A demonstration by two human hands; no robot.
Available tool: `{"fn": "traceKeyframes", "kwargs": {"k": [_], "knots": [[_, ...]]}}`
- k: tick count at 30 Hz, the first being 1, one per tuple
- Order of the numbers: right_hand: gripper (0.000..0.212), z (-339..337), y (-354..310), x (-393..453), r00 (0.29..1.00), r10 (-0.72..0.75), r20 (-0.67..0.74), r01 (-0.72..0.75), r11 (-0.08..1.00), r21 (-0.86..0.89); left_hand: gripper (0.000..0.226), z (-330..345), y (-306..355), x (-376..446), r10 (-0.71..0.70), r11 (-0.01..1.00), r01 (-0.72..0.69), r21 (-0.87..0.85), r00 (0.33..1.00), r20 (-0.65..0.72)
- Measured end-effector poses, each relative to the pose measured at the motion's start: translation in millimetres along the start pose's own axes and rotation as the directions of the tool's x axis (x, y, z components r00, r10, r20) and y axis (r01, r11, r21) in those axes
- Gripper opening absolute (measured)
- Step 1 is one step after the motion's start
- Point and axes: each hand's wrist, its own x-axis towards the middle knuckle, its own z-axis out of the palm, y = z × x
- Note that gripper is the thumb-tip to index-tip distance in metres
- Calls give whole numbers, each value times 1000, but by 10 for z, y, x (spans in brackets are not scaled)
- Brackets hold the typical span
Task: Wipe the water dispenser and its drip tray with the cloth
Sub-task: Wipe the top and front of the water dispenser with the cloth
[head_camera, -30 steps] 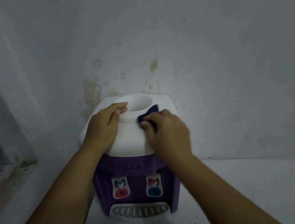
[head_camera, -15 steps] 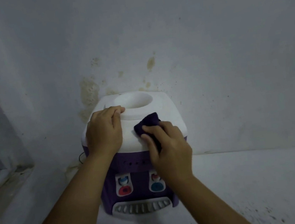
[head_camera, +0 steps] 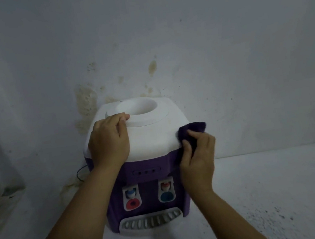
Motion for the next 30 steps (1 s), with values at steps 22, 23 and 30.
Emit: {"fn": "traceKeyframes", "kwargs": {"k": [22,23,30], "knots": [[20,119,-342,862,935,-6,354,152,910,-386,33,-20,2,-16,-11,1000,11,-7,1000,6],[21,115,-299,960,940,75,332,79,901,-426,33,-18,3,-19,-11,1000,11,-5,1000,2],[16,162,-475,317,872,-329,364,426,875,-229,33,-5,-14,-15,7,1000,-7,-2,1000,-15]]}}
